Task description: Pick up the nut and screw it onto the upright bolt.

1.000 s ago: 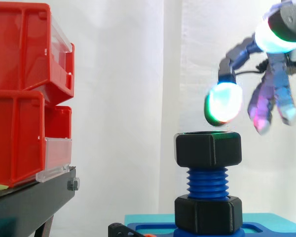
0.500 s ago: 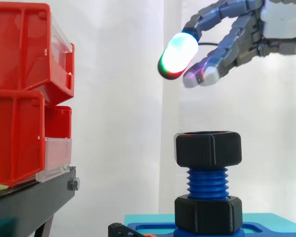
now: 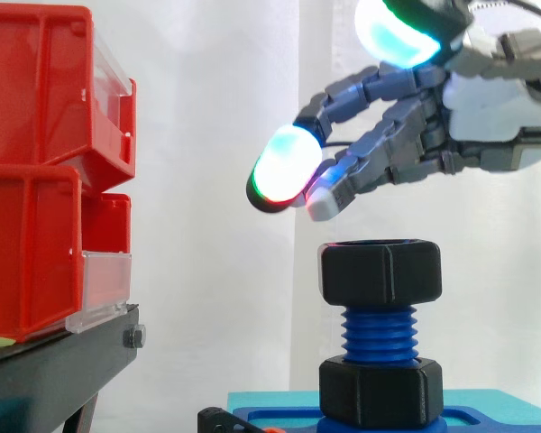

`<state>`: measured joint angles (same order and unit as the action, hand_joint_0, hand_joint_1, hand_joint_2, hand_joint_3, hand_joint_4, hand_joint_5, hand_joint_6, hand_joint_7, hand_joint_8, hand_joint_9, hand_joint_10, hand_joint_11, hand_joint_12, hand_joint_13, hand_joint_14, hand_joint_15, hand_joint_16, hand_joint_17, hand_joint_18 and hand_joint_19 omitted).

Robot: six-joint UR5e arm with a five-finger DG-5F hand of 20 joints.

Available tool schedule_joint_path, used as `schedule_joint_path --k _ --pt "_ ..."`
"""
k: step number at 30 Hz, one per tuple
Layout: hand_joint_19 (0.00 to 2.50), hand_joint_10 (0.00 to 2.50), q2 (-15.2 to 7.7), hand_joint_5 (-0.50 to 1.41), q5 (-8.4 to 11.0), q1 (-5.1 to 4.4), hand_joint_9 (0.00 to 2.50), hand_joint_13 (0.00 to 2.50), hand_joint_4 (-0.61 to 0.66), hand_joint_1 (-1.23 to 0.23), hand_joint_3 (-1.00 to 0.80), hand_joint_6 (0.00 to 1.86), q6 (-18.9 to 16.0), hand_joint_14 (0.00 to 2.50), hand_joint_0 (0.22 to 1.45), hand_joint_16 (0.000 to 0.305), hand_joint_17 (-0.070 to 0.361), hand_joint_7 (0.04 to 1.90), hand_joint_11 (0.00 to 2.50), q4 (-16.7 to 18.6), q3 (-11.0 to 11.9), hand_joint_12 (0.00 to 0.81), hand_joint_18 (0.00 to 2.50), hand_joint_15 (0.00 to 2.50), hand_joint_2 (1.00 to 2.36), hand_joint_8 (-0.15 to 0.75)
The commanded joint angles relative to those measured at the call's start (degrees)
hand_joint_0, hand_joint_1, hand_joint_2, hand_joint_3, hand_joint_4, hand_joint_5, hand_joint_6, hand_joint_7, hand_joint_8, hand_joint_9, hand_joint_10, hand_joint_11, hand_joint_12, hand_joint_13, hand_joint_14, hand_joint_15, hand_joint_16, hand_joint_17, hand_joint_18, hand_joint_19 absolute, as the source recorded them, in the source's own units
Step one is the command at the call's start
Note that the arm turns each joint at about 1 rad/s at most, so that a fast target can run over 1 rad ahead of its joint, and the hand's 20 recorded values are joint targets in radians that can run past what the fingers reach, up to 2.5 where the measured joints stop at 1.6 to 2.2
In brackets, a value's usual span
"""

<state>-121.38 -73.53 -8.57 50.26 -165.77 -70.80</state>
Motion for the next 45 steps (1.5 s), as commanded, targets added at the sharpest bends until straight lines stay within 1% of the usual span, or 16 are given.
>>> schedule_joint_path --k 1,2,3,4,5,9,13,17,20,26,29,32,36,42,45 --pt "0.00 0.00 0.00 -0.19 -0.04 0.22 0.60 0.18 0.18 -0.52 -0.50 0.50 -0.07 0.00 0.40 0.056 0.125 0.68 0.00 -0.08 -1.45 0.399 0.00 0.00 1.00 0.282" --pt "0.00 0.00 0.00 -0.20 -0.04 0.22 0.52 0.23 0.18 -0.54 -0.50 0.50 -0.07 0.00 0.40 0.056 0.125 0.69 0.00 0.10 -1.62 0.410 0.00 0.00 1.00 0.292" --pt "0.00 0.00 0.00 -0.20 -0.04 0.31 0.50 0.27 0.19 -0.54 -0.50 0.50 -0.07 0.00 0.40 0.056 0.125 0.70 0.00 0.01 -1.71 0.410 0.00 0.00 1.00 0.292" --pt "0.00 0.00 0.00 -0.21 -0.04 0.31 0.48 0.34 0.19 -0.55 -0.50 0.50 -0.07 0.00 0.40 0.054 0.122 0.70 0.00 -0.08 -1.71 0.407 0.09 0.00 1.00 0.299" --pt "0.00 0.00 0.00 -0.21 -0.04 0.31 0.48 0.37 0.19 -0.55 -0.50 0.50 -0.07 0.00 0.40 0.054 0.120 0.70 0.01 -0.16 -1.71 0.406 0.11 0.00 1.00 0.300" --pt "0.00 0.00 0.00 -0.21 -0.04 0.31 0.48 0.39 0.19 -0.55 -0.50 0.50 -0.07 0.00 0.40 0.053 0.119 0.71 0.02 -0.25 -1.71 0.407 0.14 0.00 1.00 0.304" --pt "0.00 0.00 0.00 -0.19 -0.04 0.31 0.54 0.41 0.20 -0.55 -0.50 0.50 -0.07 0.00 0.40 0.052 0.117 0.71 0.03 -0.25 -1.71 0.406 0.15 0.00 1.00 0.310" --pt "0.00 0.00 0.00 -0.17 -0.30 0.22 0.68 0.46 0.21 -0.46 -0.50 0.50 -0.07 0.00 0.41 0.051 0.115 0.72 0.05 -0.34 -1.71 0.402 0.19 0.00 1.00 0.311" --pt "0.00 0.00 0.00 -0.16 -0.39 -0.05 0.70 0.47 0.22 -0.43 -0.50 0.50 0.02 0.00 0.41 0.051 0.114 0.72 0.05 -0.78 -1.71 0.397 0.19 0.00 1.00 0.309" --pt "0.00 0.00 0.09 -0.15 -0.39 -0.75 0.75 0.49 0.23 -0.44 -0.50 0.50 -0.16 0.00 0.42 0.049 0.111 0.73 0.06 -1.31 -1.71 0.387 0.20 0.00 1.00 0.311" --pt "0.00 0.00 0.09 -0.15 -0.39 -0.92 0.76 0.49 0.23 -0.44 -0.50 0.50 -0.16 0.00 0.43 0.048 0.109 0.73 0.06 -1.48 -1.71 0.385 0.20 0.00 1.00 0.312" --pt "0.00 0.00 0.00 -0.15 -0.48 -1.01 0.76 0.49 0.23 -0.44 -0.50 0.50 -0.16 0.00 0.43 0.048 0.109 0.73 0.07 -2.18 -1.71 0.385 0.20 0.00 1.00 0.309" --pt "0.00 0.00 0.00 -0.15 -0.48 -1.19 0.77 0.50 0.23 -0.44 -0.50 0.50 -0.16 0.00 0.43 0.048 0.108 0.73 0.07 -2.18 -1.71 0.383 0.21 0.00 1.00 0.306" --pt "0.02 0.00 0.00 -0.12 -0.48 -1.28 0.86 0.55 0.26 -0.45 -0.50 0.50 -0.16 0.00 0.44 0.046 0.103 0.77 0.12 -3.06 -1.71 0.377 0.25 0.01 1.00 0.322" --pt "0.02 0.00 0.00 -0.11 -0.48 -1.36 0.90 0.57 0.27 -0.45 -0.50 0.50 -0.07 0.00 0.44 0.046 0.103 0.80 0.12 -3.50 -1.71 0.373 0.27 0.01 1.00 0.317"
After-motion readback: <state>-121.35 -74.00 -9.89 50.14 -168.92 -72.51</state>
